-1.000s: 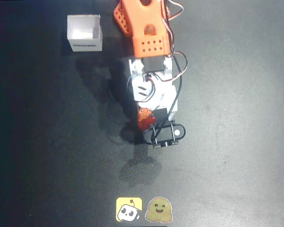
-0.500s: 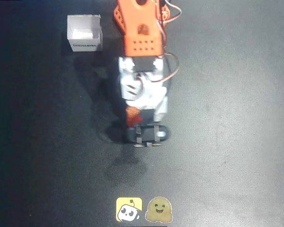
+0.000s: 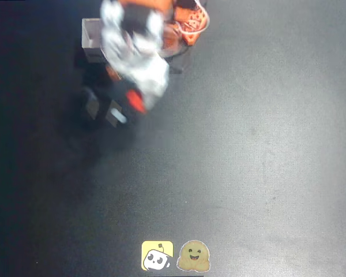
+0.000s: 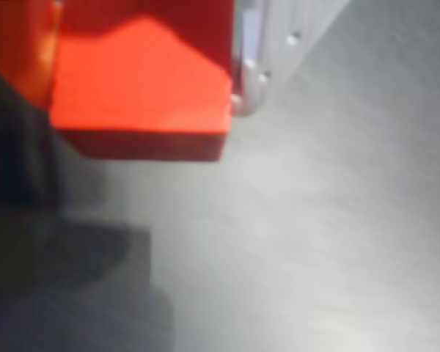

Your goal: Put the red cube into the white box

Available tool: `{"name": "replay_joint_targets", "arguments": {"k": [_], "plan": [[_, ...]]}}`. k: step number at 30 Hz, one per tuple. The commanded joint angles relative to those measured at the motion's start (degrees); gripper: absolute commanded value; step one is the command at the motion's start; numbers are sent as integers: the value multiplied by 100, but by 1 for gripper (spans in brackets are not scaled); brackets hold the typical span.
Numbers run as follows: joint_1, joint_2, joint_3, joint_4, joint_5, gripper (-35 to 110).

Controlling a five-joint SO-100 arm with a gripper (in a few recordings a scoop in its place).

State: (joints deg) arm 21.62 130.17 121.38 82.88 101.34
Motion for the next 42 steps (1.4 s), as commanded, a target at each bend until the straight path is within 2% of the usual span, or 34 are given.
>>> {"name": "replay_joint_targets", "arguments": {"k": [1,4,10,15,24,27,30,37,41,42], "plan": [[879,712,-202,677,62,0],[1767,914,-211,1072,-18,0],[3735,940,-264,1371,-1107,0],[4693,984,-272,1406,-1696,0],[5106,1090,-114,1362,-2197,0],[5089,1107,-105,1301,-2417,16],[5106,1107,-105,1248,-2540,24],[5115,1134,-79,1213,-2593,24],[5115,1187,-88,1099,-2672,0],[5054,1213,-79,993,-2795,0]]}}
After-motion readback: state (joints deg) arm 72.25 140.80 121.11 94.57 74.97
